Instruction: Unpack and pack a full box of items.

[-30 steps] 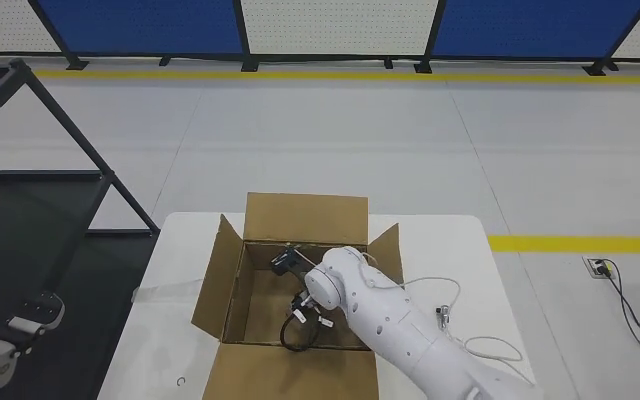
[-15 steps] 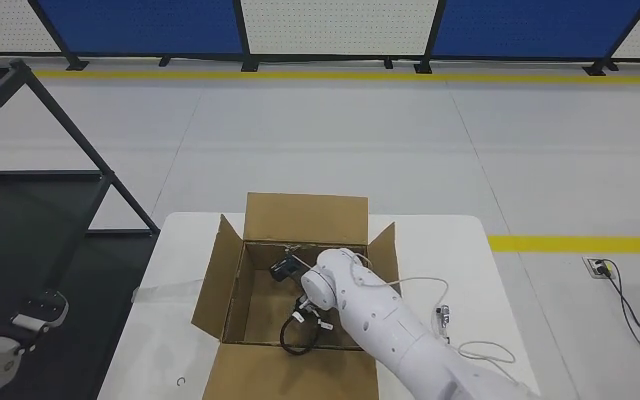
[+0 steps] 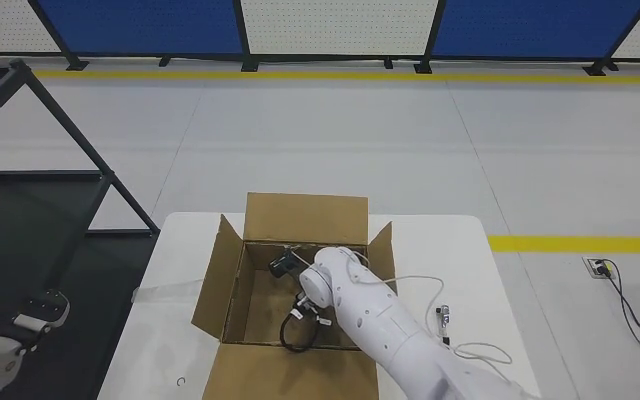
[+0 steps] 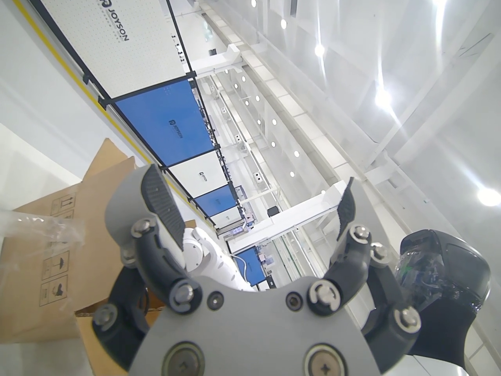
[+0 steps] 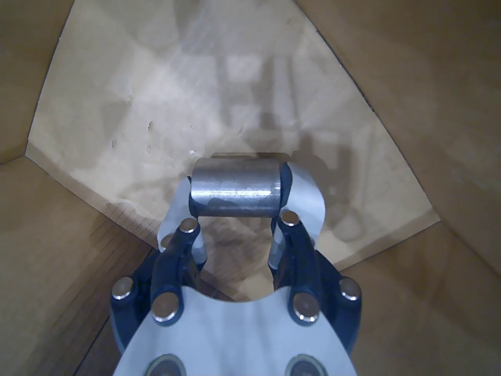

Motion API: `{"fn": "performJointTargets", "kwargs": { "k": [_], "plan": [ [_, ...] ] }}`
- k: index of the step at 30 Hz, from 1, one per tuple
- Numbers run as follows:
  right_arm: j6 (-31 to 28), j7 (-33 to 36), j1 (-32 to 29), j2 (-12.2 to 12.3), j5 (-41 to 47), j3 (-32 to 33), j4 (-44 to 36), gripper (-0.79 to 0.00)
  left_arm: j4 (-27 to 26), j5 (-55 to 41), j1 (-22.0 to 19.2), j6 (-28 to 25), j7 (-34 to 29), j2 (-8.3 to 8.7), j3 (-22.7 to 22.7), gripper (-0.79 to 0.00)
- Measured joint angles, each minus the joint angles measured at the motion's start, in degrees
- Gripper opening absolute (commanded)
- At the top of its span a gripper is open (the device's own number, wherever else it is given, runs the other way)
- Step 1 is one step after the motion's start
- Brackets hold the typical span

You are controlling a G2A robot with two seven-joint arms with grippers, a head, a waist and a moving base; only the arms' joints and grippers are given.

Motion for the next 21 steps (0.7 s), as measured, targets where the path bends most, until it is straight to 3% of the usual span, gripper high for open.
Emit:
{"fn": "performJointTargets", "kwargs": {
  "k": [3, 12, 18, 21],
  "plan": [
    [-0.11, -0.35, 0.51, -0.20, -0.26, 0.29, -0.05, -0.779, -0.10, 0.08, 0.00, 0.07, -0.08, -0.01, 0.20, 0.000],
    [1.57, -0.35, 1.64, 1.25, -2.41, 2.18, -6.02, -0.785, -0.42, 2.14, -0.73, -0.46, 0.21, 0.06, 1.15, 0.000],
    [5.39, 1.50, -0.88, 5.04, -6.44, 5.48, -17.66, -0.785, -0.69, 2.83, -1.10, -0.80, 0.28, 0.03, 2.82, 0.000],
    [9.50, 3.92, -4.47, 8.20, -11.34, 8.50, -28.69, -0.785, -0.64, 2.22, -1.47, -0.20, -0.05, 0.10, 2.90, 0.000]
  ]
}}
